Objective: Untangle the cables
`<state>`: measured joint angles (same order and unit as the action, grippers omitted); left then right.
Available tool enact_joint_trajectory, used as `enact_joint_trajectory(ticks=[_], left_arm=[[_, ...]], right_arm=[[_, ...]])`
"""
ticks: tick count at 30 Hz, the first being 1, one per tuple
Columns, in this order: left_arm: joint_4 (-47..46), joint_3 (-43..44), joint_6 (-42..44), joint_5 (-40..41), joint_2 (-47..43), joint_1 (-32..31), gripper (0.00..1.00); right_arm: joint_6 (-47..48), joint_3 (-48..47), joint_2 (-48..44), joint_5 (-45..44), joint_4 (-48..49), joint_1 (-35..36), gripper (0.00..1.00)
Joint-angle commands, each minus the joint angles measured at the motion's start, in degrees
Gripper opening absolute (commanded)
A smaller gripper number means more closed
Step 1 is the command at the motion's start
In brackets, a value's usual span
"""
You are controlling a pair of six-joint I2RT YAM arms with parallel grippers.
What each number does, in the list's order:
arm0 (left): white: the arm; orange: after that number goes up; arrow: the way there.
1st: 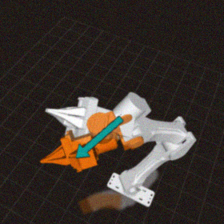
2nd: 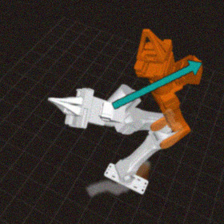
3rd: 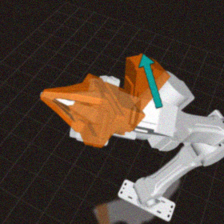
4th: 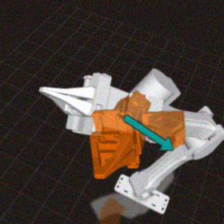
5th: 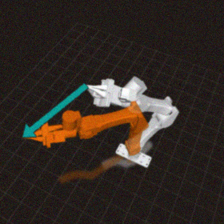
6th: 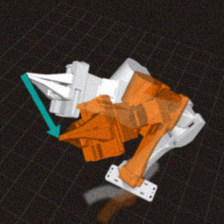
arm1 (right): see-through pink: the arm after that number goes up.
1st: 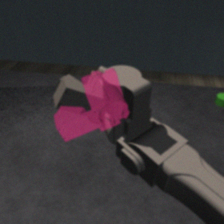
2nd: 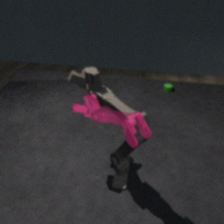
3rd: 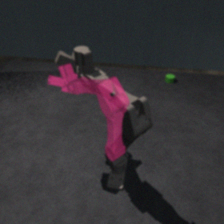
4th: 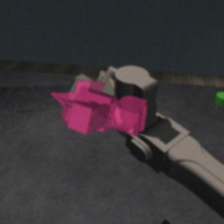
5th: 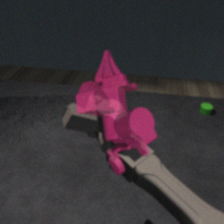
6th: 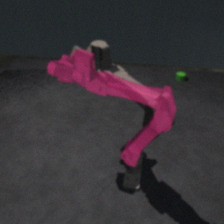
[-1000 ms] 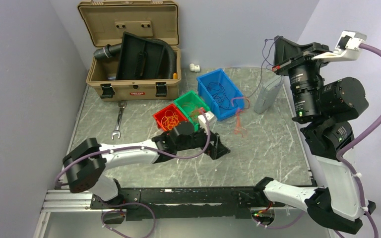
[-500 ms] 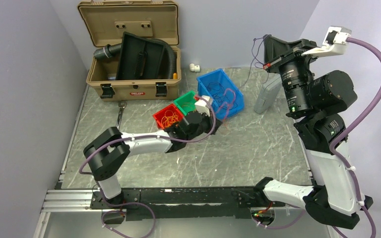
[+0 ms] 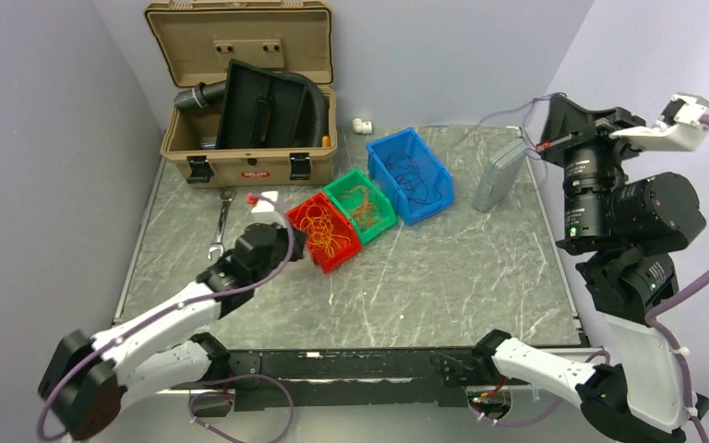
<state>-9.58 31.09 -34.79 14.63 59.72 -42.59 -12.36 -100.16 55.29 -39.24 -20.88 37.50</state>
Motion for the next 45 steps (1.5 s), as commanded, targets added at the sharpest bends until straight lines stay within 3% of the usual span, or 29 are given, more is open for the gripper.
enact_joint_trajectory(ticks=[1, 3, 8, 18, 25, 32, 45], left_arm=[[21.5, 0.8, 2.5, 1.9, -9.9, 7.8, 0.0], [28.2, 1.9, 3.3, 2.1, -13.1, 11.2, 0.0], [34.5, 5.3, 5.3, 0.9, -16.9, 17.2, 0.0], [44.4, 16.0, 7.5, 5.4, -16.6, 18.9, 0.0], [39.2, 15.9, 13.2, -5.6, -23.2, 18.9, 0.0], [36.6, 22.2, 19.2, -25.7, -24.7, 18.8, 0.0], [42.9, 33.0, 20.8, -28.6, -24.4, 18.9, 0.0]], right_arm=[[4.8, 2.4, -2.4, -13.6, -2.4, 0.0, 0.0], [5.8, 4.0, -3.5, -15.0, -3.0, 0.0, 0.0], [4.1, 6.4, -2.4, -13.1, -7.5, 0.0, 0.0], [3.7, 5.9, 7.2, -13.4, -13.4, -0.8, 0.0], [1.2, 6.5, 11.1, -3.4, -13.6, -5.3, 0.0], [1.4, -0.7, 18.1, 2.0, -10.8, -8.9, 0.0], [3.5, -15.8, 33.9, 5.3, -7.2, -11.9, 0.0]])
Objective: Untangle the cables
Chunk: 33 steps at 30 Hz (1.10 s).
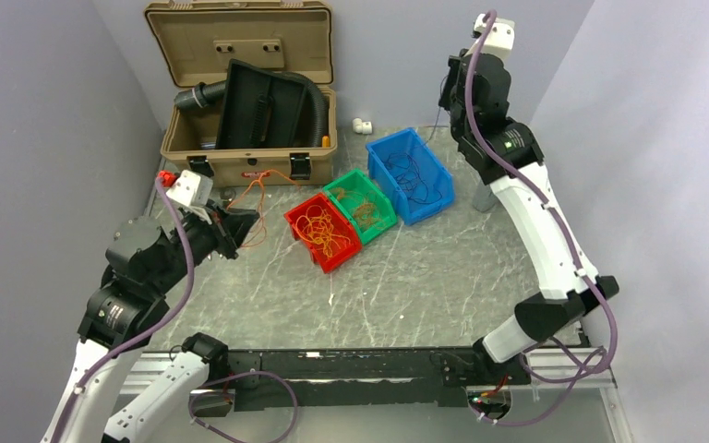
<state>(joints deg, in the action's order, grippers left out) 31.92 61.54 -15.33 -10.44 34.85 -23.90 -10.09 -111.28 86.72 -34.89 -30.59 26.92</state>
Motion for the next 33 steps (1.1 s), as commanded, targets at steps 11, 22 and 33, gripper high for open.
enact_joint_trajectory(ticks=[11, 22, 33], left_arm=[[2.4, 4.4, 1.4, -9.4, 2.9, 0.2, 0.0], [4.2, 7.2, 2.1, -9.6, 4.0, 0.1, 0.0], [5.0, 7.8, 1.8, -10.8, 4.9, 0.1, 0.0]], right_arm=[[1.0, -2.7, 7.6, 1.4, 5.6, -3.9, 0.0], [-2.4, 8.5, 12.9, 5.9, 11.6, -4.2, 0.0], [-13.3, 12.9, 22.6, 23.3, 10.0, -11.2, 0.0]])
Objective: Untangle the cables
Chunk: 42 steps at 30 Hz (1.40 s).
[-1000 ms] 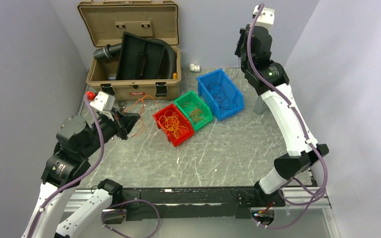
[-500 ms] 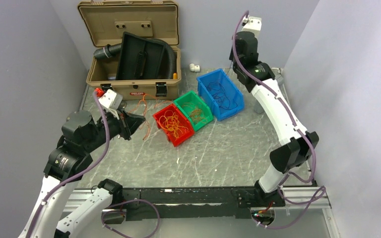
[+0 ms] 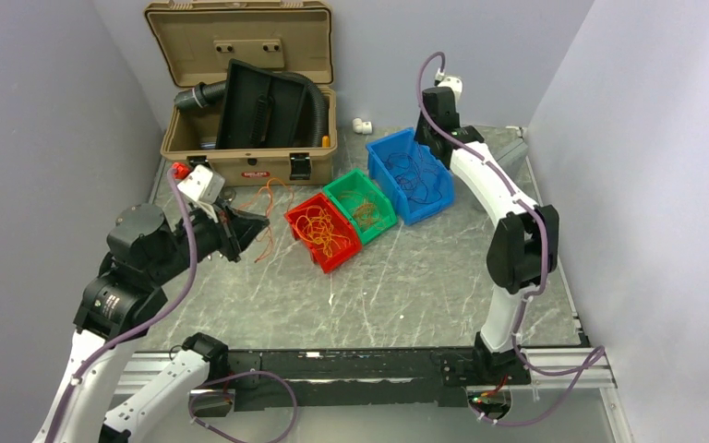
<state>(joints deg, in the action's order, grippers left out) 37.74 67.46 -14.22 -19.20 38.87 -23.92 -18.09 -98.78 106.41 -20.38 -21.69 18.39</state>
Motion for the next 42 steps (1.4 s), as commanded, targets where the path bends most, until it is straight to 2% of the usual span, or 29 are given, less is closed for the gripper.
enact_joint_trajectory(ticks=[1, 2, 3, 4, 5, 6, 7, 11, 19, 27, 34, 42], left_arm=[[-0.9, 1.8, 0.7, -2.2, 1.4, 0.2, 0.0], [-0.6, 1.9, 0.9, -1.8, 2.2, 0.1, 0.0], [0.0, 2.2, 1.3, -1.3, 3.2, 0.1, 0.0], [0.6, 2.5, 1.8, -0.9, 4.7, 0.1, 0.0], [1.1, 2.9, 2.2, -0.7, 5.9, 0.1, 0.0], [1.6, 3.3, 2.4, -0.7, 7.2, 0.1, 0.0], [1.5, 3.8, 2.5, -1.0, 8.3, 0.1, 0.0], [-0.8, 4.2, 0.8, -1.9, 12.0, 0.1, 0.0], [-3.7, 6.3, -3.2, -1.0, 22.4, -1.0, 0.0], [-5.7, 11.9, -6.6, 3.4, 32.4, -6.4, 0.0], [-2.7, 19.8, -11.1, 9.1, 42.6, -10.8, 0.0], [-0.6, 27.9, -12.8, 12.5, 53.3, -12.2, 0.0]], right_arm=[[-5.1, -0.5, 4.4, 12.1, 0.3, -3.2, 0.0], [-4.7, -2.2, 5.9, 14.8, -1.0, -3.4, 0.0], [-4.3, -4.3, 7.3, 15.9, -2.8, -3.5, 0.04], [-3.9, -6.2, 8.1, 16.0, -5.0, -3.6, 0.14], [-3.2, -7.1, 8.0, 16.2, -5.8, -3.7, 0.36], [-2.8, -7.0, 7.0, 16.2, -5.6, -3.8, 0.5], [-2.4, -6.1, 5.5, 16.2, -4.8, -3.8, 0.57], [-1.5, -2.7, -1.8, 16.0, -5.2, -3.9, 0.71], [-1.5, 11.6, -19.8, 17.6, -2.3, -3.9, 0.84], [-2.4, 21.8, -36.3, 13.9, -0.4, -3.9, 0.86], [-2.0, 23.4, -41.0, 9.6, -1.3, -3.9, 0.86], [-2.3, 23.9, -43.5, 10.7, -1.0, -3.9, 0.87]])
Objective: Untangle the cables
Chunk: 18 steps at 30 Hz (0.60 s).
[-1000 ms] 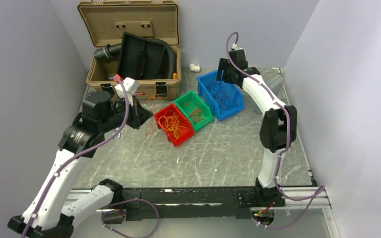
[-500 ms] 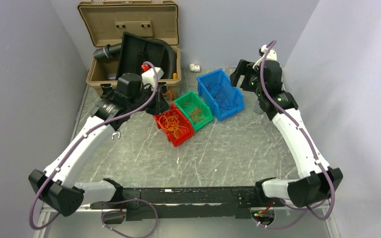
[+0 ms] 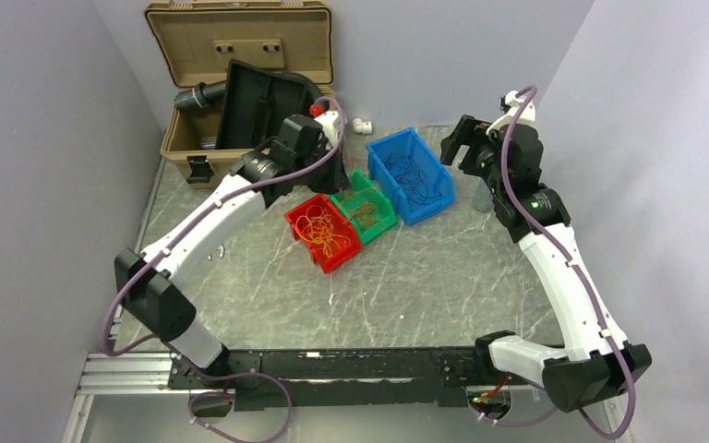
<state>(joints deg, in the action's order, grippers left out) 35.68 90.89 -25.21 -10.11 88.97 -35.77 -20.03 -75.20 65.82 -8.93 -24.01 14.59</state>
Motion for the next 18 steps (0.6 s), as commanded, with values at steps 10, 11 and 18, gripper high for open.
enact_joint_trajectory(ticks=[10, 11, 18], left_arm=[[4.6, 13.4, -1.7, 9.6, 18.0, 0.0, 0.0], [4.8, 14.7, -2.0, 9.7, 19.8, 0.2, 0.0], [-0.8, 17.2, -5.5, 9.9, 28.3, 0.7, 0.0]], right_arm=[[-0.6, 2.0, -5.9, -2.6, 1.3, -0.1, 0.87], [-0.7, 2.3, -6.2, -2.7, 1.4, -0.1, 0.87], [-1.1, 3.3, -7.9, -3.3, 1.3, -0.1, 0.87]])
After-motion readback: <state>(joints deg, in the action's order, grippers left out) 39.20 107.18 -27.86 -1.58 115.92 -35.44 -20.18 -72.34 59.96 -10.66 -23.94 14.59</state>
